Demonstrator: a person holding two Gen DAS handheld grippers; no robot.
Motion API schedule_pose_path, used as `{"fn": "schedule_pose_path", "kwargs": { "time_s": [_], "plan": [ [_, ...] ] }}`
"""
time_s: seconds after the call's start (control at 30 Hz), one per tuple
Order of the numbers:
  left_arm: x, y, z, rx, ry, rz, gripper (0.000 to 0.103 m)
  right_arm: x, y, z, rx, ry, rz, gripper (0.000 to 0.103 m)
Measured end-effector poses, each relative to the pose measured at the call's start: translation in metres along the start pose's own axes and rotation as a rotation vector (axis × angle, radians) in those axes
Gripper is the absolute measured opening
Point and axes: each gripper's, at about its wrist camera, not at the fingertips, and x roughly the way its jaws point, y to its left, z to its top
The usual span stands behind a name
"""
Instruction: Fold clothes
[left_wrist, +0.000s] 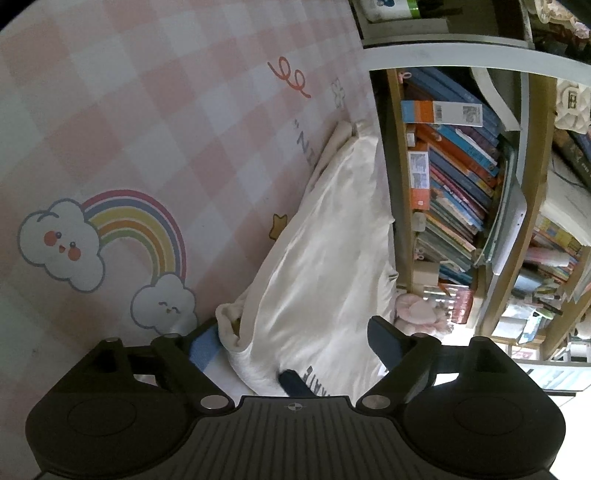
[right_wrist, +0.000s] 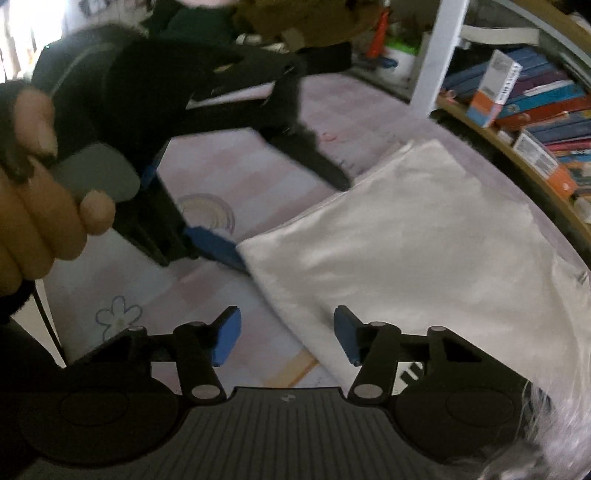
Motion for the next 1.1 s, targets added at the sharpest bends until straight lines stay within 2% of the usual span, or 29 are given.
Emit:
{"fn": "schedule_pose_path", "kwargs": {
  "time_s": [0.2,0.47,0.53,0.63,0.73,0.8,0.93,1.1],
  "plan": [
    [-0.002,-0.009,-0.001,0.039,0.007,0.038,0.086,0.007,0.004,0.005,-0.006,0.01,-0.02,0.049],
    [0.003,-0.028,-0.003,0.134,0.035,-0.004,0.086,0.009,0.003,0.001,0.014,-0.004,-0.056,0.046],
    [0.006,-0.034,-0.005,0.158,0.047,-0.014,0.086,0.005,-0.002,0.0,0.045,-0.017,-0.062,0.024],
    [0.004,-0.037,-0.005,0.168,0.063,-0.041,0.086,-0.004,-0.015,0.0,0.12,-0.046,-0.068,0.007],
    [-0.002,-0.037,-0.002,0.167,0.067,-0.052,0.087,-0.013,-0.027,-0.001,0.195,-0.076,-0.074,0.004],
    [-0.008,-0.035,0.002,0.169,0.051,-0.029,0.088,-0.019,-0.035,-0.001,0.245,-0.095,-0.078,0.004],
    [-0.012,-0.022,0.012,0.11,0.025,-0.009,0.089,-0.031,-0.052,-0.002,0.345,-0.134,-0.086,0.003],
    [0.007,-0.022,0.014,0.076,0.078,-0.055,0.09,-0.05,-0.061,0.001,0.403,-0.172,-0.072,0.003]
  ]
}}
